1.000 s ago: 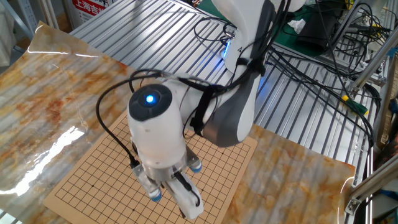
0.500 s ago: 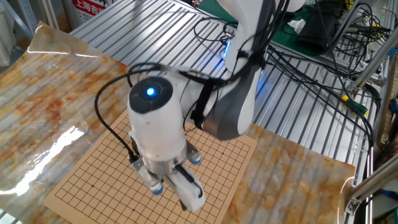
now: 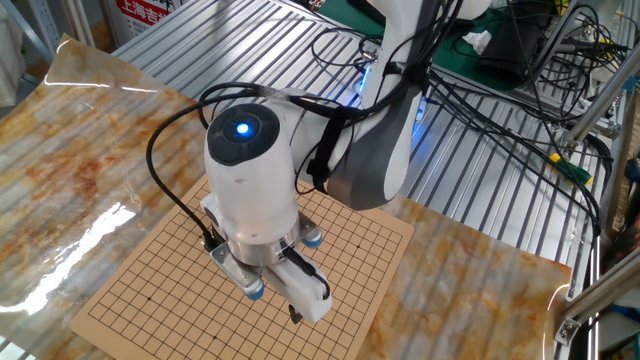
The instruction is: Play the first move as black on the 3-4 point in the upper right corner of the Go board
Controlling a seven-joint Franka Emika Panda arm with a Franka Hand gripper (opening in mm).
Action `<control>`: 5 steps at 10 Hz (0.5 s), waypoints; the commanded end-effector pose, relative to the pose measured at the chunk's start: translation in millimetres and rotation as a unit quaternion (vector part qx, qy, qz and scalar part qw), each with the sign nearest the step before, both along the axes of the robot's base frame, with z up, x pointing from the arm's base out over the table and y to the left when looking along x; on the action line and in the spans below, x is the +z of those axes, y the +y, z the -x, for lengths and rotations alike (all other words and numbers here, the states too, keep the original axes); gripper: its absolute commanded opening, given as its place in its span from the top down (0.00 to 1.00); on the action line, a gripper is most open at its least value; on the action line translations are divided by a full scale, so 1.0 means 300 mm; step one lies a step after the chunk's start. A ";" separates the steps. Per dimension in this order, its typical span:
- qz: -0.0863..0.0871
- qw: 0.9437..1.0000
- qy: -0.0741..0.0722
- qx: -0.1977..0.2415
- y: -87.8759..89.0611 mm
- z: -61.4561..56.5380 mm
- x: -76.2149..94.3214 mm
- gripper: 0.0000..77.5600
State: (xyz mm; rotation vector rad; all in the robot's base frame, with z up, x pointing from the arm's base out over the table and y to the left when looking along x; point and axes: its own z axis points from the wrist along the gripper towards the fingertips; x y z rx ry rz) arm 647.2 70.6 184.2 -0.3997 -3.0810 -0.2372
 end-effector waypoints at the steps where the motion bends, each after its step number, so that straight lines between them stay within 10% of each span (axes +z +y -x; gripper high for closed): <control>1: 0.024 0.999 -0.005 0.035 -0.034 0.017 0.018 0.00; 5: 0.034 0.998 -0.007 0.048 -0.055 0.032 0.027 0.00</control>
